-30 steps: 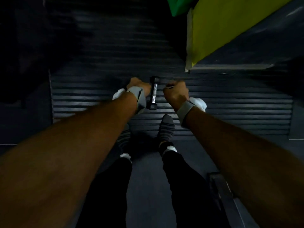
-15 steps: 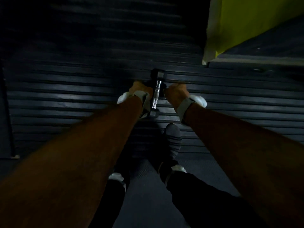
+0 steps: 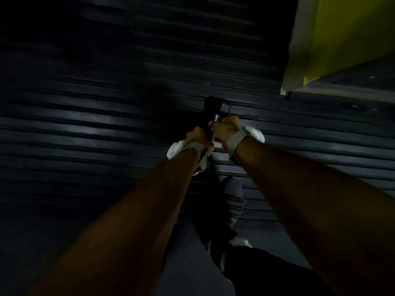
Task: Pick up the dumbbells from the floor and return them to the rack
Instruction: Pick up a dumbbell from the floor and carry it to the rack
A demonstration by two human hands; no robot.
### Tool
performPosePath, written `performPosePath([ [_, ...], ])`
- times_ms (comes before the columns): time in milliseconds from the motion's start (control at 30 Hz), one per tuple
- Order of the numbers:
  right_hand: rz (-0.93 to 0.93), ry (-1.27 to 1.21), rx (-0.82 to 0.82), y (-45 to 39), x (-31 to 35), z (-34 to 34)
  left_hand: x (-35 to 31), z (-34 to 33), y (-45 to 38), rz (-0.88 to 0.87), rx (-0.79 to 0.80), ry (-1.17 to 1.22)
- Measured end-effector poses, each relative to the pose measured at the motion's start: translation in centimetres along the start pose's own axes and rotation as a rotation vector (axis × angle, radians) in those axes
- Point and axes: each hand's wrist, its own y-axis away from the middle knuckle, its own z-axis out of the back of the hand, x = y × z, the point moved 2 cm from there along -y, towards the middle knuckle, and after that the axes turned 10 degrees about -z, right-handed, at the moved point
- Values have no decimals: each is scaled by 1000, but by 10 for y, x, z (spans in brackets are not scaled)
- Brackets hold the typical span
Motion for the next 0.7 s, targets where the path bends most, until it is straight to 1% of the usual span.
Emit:
performPosePath([
  [100, -28, -31, -45, -15, -21, -1, -10, 14, 31, 15, 7, -31],
  [133, -29, -84, -35, -1, -21, 2, -13, 18, 41, 18, 16, -42],
  [167, -33, -114, -20, 24, -18, 6, -16, 23, 53, 24, 22, -57],
  [200, -50, -148, -27, 86, 0, 17, -24, 35, 77, 24, 30, -68],
  [233, -74, -168, -24, 117, 5, 22, -28, 40, 91, 32, 43, -95],
  [300, -87, -206, 4, 162, 4, 31, -37, 54, 128, 40, 73, -146],
  [400, -91, -236, -53, 218, 0, 44, -55, 89, 192, 31, 100, -177],
  [433, -91, -245, -56, 240, 0, 48, -60, 99, 211, 24, 91, -186],
  [567, -151, -311, 40, 350, 15, 70, -77, 136, 298, -5, -4, -191],
  [633, -128, -308, 93, 397, 21, 78, -87, 156, 343, -1, -38, -183],
  [700, -82, -271, 57, 450, 28, 84, -98, 186, 400, 0, -84, -196],
])
